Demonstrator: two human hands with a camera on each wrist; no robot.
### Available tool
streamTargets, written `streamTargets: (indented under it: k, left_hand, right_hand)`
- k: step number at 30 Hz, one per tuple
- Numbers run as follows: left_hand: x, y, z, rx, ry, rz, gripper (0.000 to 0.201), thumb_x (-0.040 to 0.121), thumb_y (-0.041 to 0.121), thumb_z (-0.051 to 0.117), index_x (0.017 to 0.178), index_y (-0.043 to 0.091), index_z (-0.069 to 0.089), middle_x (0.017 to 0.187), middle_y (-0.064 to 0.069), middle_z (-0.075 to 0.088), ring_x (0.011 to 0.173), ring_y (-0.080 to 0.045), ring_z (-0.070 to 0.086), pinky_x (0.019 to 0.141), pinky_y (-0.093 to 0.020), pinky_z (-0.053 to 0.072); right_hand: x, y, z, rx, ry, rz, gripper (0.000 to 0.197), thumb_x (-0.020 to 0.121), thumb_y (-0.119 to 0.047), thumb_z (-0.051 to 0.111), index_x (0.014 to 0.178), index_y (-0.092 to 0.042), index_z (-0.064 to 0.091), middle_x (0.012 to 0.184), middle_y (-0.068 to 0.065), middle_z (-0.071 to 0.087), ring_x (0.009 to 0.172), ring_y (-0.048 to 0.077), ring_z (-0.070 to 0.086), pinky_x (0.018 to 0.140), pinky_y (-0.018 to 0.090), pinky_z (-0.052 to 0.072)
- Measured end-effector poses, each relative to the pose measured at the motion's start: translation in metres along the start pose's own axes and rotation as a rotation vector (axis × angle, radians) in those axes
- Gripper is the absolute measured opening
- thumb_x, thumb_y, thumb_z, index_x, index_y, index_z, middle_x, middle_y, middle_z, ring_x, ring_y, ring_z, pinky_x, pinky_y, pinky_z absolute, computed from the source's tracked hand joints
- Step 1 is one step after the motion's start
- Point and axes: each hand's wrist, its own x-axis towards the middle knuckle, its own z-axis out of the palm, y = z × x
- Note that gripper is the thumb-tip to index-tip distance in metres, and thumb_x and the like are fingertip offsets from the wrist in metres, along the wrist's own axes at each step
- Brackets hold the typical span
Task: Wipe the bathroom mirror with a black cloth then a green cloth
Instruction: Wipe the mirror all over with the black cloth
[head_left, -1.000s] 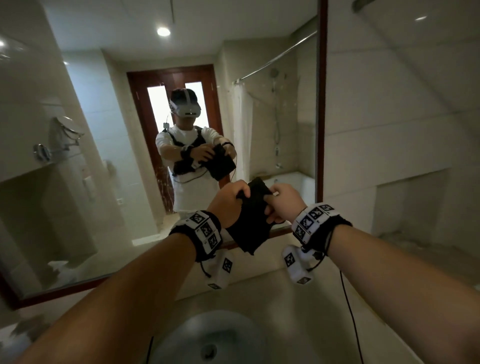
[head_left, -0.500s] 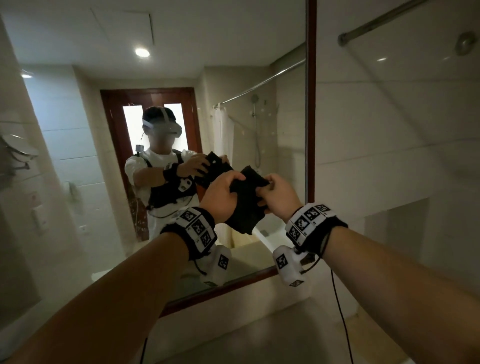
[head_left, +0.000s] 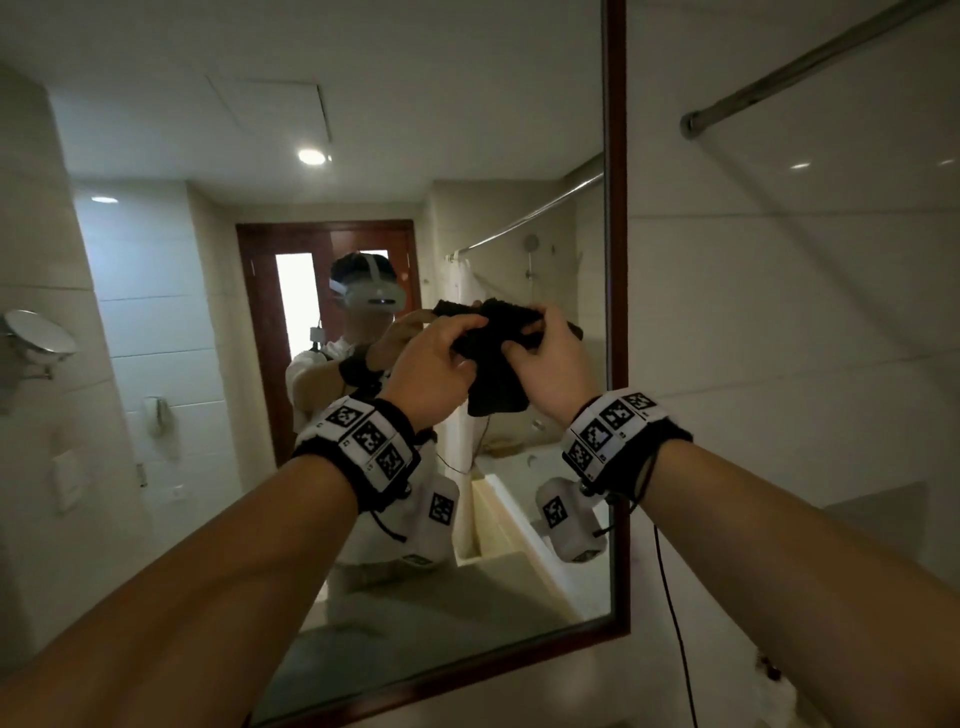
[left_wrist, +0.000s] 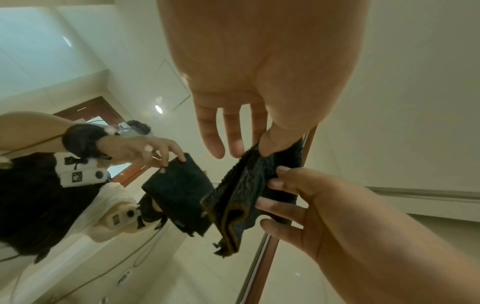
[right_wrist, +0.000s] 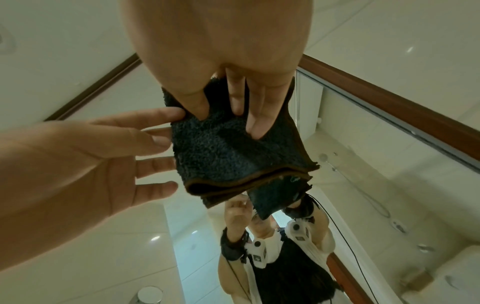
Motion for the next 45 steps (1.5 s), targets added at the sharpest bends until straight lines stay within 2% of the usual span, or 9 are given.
streamTargets:
  k: [4,8,13,18,22,27,33,41,45]
  left_hand:
    - [0.033,0.004,0.021,-0.068,0.022,-0.022,0.051,0.089,-0.001,0.062,0.136,0.018,0.055,0.124,0.006,0.055,0.109,-0.011,0.058,0.097,-0.024,0.048]
    - [0.056,-0.005,0.041,-0.049,0.116,-0.054,0.046,0.086,0.006,0.068,0.129,0.022,0.059,0.123,0.001,0.059,0.107,-0.017,0.061,0.097,-0.037,0.052]
    - [0.077,-0.019,0.051,0.024,0.214,-0.046,0.038,0.081,0.014,0.075,0.115,0.029,0.066,0.115,0.005,0.067,0.103,-0.013,0.067,0.087,-0.041,0.059]
    - [0.092,-0.036,0.038,0.212,0.371,-0.180,0.041,0.070,0.050,0.072,0.109,0.046,0.062,0.114,0.012,0.063,0.107,-0.021,0.063,0.086,-0.048,0.057]
    - [0.085,-0.038,0.028,0.440,0.429,-0.202,0.043,0.073,0.048,0.074,0.112,0.043,0.057,0.129,0.005,0.057,0.118,-0.026,0.056,0.091,-0.055,0.051]
    - [0.075,-0.042,0.009,0.496,0.474,-0.227,0.051,0.081,0.043,0.069,0.129,0.032,0.057,0.149,0.000,0.041,0.138,-0.033,0.034,0.109,-0.056,0.033]
    - [0.068,-0.055,-0.016,0.599,0.501,-0.260,0.062,0.069,0.048,0.054,0.129,0.031,0.056,0.152,0.000,0.037,0.139,-0.033,0.030,0.110,-0.056,0.030]
    - [0.064,-0.066,-0.029,0.687,0.463,-0.321,0.070,0.075,0.031,0.079,0.138,0.031,0.049,0.159,-0.002,0.025,0.146,-0.036,0.019,0.111,-0.059,0.023]
    - [0.067,-0.070,-0.027,0.707,0.471,-0.328,0.071,0.073,0.031,0.081,0.136,0.035,0.049,0.158,0.000,0.025,0.145,-0.035,0.020,0.110,-0.060,0.024]
  right_hand:
    - [0.040,0.025,-0.024,0.033,0.019,-0.027,0.046,0.093,-0.022,0.064,0.134,-0.018,0.044,0.118,-0.001,0.061,0.099,0.012,0.059,0.072,0.016,0.048]
    - [0.072,0.052,-0.044,0.068,0.044,-0.034,0.047,0.093,-0.024,0.066,0.134,-0.016,0.045,0.122,0.002,0.061,0.099,0.010,0.056,0.064,0.006,0.036]
    - [0.101,0.077,-0.052,0.097,0.058,-0.076,0.046,0.090,-0.030,0.069,0.129,-0.020,0.045,0.116,-0.001,0.060,0.101,0.016,0.061,0.070,0.016,0.046]
    - [0.127,0.082,-0.050,0.087,0.093,-0.112,0.045,0.090,-0.030,0.069,0.127,-0.024,0.043,0.121,0.000,0.058,0.108,0.021,0.061,0.089,0.038,0.056]
    - [0.134,0.084,-0.041,0.052,0.135,-0.163,0.055,0.089,-0.027,0.068,0.136,-0.023,0.041,0.132,0.006,0.054,0.120,0.024,0.055,0.099,0.046,0.052]
    - [0.145,0.084,-0.034,-0.099,0.190,-0.200,0.069,0.090,-0.021,0.067,0.149,-0.018,0.033,0.143,0.011,0.046,0.131,0.031,0.043,0.108,0.049,0.041]
    - [0.145,0.085,-0.021,-0.040,0.275,-0.126,0.079,0.096,-0.015,0.057,0.158,-0.024,0.010,0.145,0.018,0.042,0.128,0.032,0.047,0.101,0.042,0.046]
    - [0.140,0.084,-0.013,-0.063,0.243,-0.157,0.043,0.096,-0.013,0.049,0.138,-0.009,0.039,0.135,0.018,0.047,0.105,0.023,0.055,0.078,0.027,0.042]
    - [0.146,0.085,-0.015,-0.180,0.229,-0.280,0.041,0.097,-0.008,0.045,0.137,-0.004,0.050,0.145,0.018,0.045,0.127,0.032,0.044,0.107,0.040,0.039]
